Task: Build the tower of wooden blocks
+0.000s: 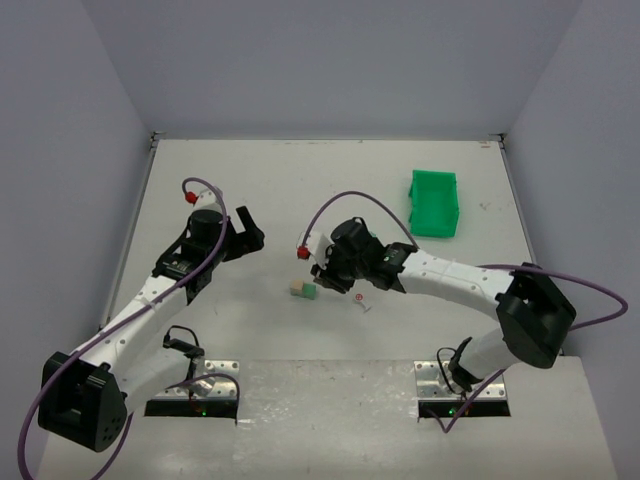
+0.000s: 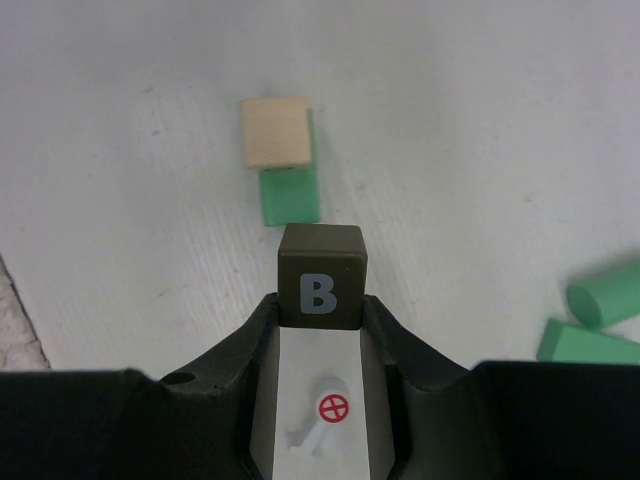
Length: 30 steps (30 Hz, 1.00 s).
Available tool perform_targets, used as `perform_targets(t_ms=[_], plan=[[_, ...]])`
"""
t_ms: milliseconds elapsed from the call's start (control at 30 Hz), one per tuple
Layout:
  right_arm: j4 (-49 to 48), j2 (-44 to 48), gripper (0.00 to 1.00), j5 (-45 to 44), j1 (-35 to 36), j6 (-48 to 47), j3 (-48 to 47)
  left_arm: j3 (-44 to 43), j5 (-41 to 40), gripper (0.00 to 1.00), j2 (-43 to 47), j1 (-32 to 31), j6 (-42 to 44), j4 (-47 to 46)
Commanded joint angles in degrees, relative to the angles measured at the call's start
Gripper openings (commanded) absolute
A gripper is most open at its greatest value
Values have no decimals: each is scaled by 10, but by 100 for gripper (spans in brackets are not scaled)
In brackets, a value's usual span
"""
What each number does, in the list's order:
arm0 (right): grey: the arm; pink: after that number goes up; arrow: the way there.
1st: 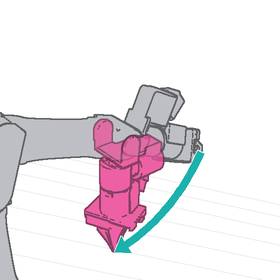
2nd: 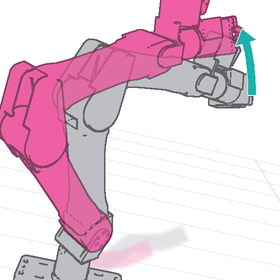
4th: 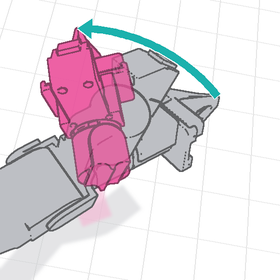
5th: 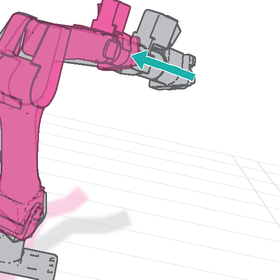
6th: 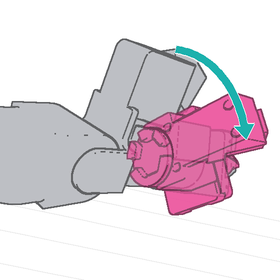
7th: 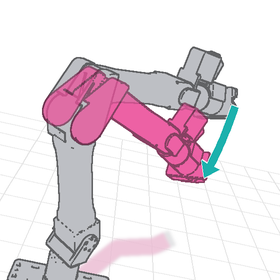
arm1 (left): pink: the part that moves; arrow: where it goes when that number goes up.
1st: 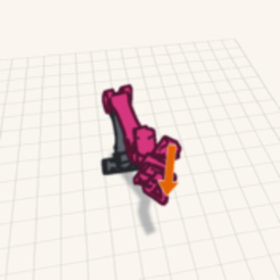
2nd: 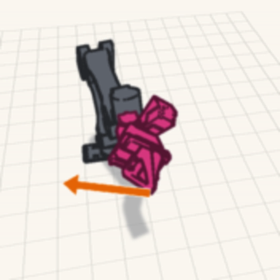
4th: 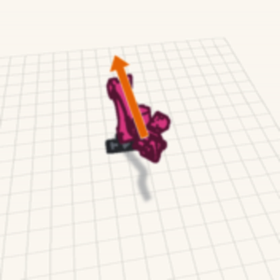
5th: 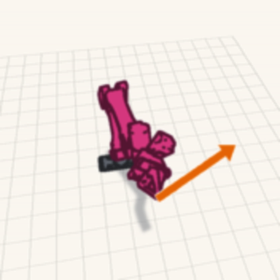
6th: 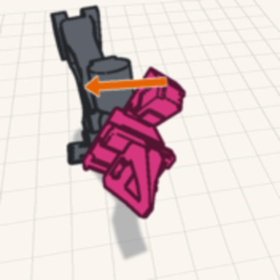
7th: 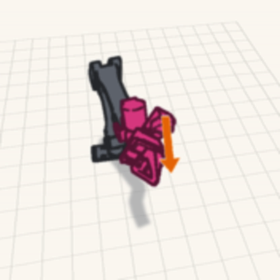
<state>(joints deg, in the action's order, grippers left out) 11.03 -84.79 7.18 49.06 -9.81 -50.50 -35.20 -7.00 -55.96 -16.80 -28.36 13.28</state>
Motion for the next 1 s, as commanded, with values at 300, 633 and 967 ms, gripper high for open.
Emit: perform_targets(t_ms=[300,633,967], plan=[[0,-38,19,34,48,-65,-29,-3,10,100,26,-3,1,-20],[20,-89,20,25,51,-69,-76,-2,8,100,26,-3,1,-16],[34,-108,22,10,51,-61,-92,-1,6,100,26,-3,0,-15]])
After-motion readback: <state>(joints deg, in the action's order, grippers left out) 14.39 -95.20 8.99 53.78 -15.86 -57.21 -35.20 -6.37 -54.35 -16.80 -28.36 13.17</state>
